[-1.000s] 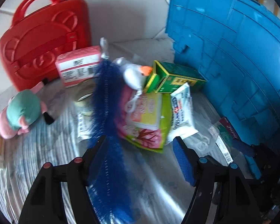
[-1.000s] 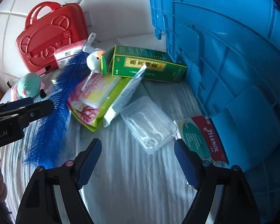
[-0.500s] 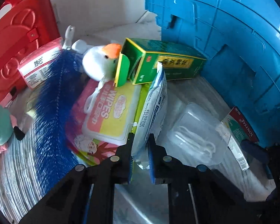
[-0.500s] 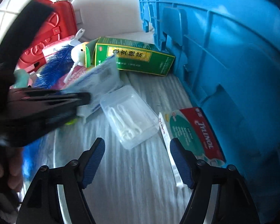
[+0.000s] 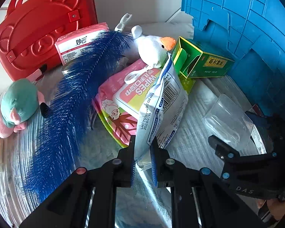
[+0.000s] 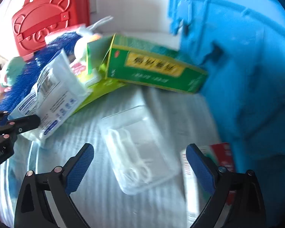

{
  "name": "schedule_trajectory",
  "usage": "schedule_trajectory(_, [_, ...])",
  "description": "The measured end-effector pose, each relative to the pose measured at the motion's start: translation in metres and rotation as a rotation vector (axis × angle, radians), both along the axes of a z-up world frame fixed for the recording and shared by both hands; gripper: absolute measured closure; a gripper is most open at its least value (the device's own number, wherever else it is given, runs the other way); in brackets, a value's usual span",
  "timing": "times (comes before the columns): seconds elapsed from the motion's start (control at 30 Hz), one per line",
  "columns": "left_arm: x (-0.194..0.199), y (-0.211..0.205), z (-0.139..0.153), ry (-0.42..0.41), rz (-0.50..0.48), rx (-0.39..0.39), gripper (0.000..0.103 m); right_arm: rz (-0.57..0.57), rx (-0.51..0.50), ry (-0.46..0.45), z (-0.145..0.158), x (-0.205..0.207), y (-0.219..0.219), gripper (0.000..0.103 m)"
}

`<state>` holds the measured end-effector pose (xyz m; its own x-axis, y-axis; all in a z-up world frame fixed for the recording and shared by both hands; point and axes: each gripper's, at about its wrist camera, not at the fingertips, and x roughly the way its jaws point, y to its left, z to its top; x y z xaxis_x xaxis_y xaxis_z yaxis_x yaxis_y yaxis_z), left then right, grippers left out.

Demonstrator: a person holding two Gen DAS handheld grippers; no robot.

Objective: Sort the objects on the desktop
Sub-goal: 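Grasp white wipes packet with left tool while right tool grasps clear floss-pick box, then lift and carry the wipes packet and clear box over the crate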

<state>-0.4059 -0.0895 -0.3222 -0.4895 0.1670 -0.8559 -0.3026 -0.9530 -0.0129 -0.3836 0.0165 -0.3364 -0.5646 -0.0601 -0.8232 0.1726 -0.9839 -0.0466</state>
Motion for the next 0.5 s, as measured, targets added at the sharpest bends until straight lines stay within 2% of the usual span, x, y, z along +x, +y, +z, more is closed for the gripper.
schedule_trajectory(0.07, [-0.001, 0.003, -0.004, 0.005, 0.002, -0.002, 0.089, 0.026, -0.025, -0.038, -0.007, -0.002, -0.002, 0.033])
schedule_trajectory(0.27, [-0.005, 0.014, -0.008, 0.006, 0.008, -0.003, 0.09, 0.075, -0.107, -0.081, -0.002, 0.015, -0.004, 0.033])
schedule_trajectory(0.37, [-0.003, 0.016, -0.005, 0.008, 0.012, 0.001, 0.089, 0.076, -0.095, -0.087, -0.001, 0.015, -0.006, 0.032])
schedule_trajectory(0.5, [0.009, 0.013, 0.007, 0.034, 0.018, 0.0, 0.094, 0.067, -0.068, -0.092, 0.0, 0.013, -0.008, 0.036])
